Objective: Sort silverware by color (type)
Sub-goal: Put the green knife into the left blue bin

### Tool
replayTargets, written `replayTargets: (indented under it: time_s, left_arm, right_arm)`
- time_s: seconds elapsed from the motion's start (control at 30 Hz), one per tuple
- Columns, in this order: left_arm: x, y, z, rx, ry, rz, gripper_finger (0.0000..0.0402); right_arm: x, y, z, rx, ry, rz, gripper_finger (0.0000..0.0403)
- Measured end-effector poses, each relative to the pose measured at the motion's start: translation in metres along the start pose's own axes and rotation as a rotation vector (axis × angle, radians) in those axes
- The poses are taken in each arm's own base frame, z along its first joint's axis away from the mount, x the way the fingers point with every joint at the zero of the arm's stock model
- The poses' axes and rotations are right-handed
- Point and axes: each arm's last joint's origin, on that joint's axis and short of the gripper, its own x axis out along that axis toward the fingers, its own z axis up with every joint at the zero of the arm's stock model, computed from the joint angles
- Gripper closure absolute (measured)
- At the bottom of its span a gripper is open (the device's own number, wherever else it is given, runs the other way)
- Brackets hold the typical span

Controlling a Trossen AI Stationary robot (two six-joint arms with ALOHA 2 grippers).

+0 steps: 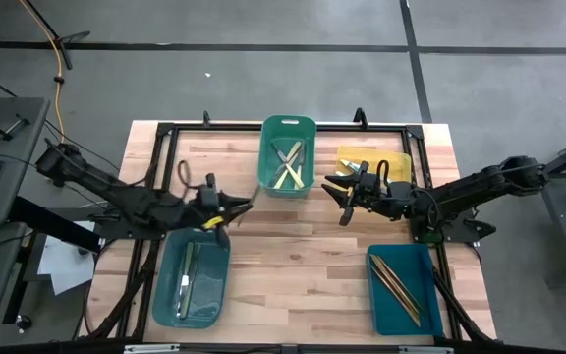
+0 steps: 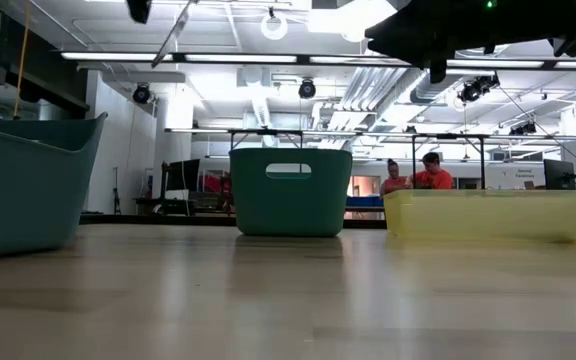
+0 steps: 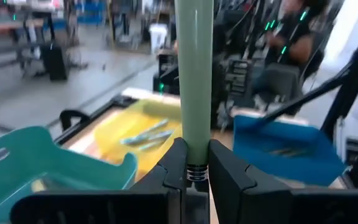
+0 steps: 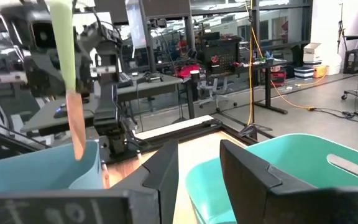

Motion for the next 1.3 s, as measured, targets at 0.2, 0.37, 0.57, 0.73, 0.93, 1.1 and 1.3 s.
replayTargets:
  time_s: [0.2, 0.37, 0.57, 0.73, 0.93, 1.1, 1.3]
  left_arm:
    - [-0.015, 0.006, -0.033, -0.012, -0.160, -0.043, 0.0366]
    - [-0.022, 0.014, -0.047, -0.007, -0.194, -0.044, 0.0366]
    - [-0.028, 0.020, -0.043, 0.025, -0.219, -0.038, 0.0366]
    - [-0.031, 0.020, -0.041, 0.030, -0.229, -0.049, 0.0366]
    - [-0.030, 0.020, -0.042, 0.040, -0.217, -0.048, 0.0366]
    - [-0.030, 0.020, -0.043, 0.043, -0.214, -0.048, 0.0366]
    - [-0.031, 0.019, -0.043, 0.093, -0.213, -0.077, 0.0366]
  right_arm:
    - [0.000, 0.000, 0.000, 0.018, -0.005, 0.000, 0.0288]
    - [0.000, 0.000, 0.001, 0.013, -0.006, -0.001, 0.0288]
    - [0.000, 0.000, 0.001, -0.003, -0.011, -0.001, 0.0288]
    - [0.000, 0.000, 0.001, 0.026, -0.011, -0.002, 0.0288]
    - [0.000, 0.000, 0.001, 0.029, -0.010, -0.002, 0.0288]
    - [0.000, 0.000, 0.001, 0.029, -0.008, -0.002, 0.0288]
    - [0.000, 0.000, 0.001, 0.028, -0.008, -0.002, 0.0288]
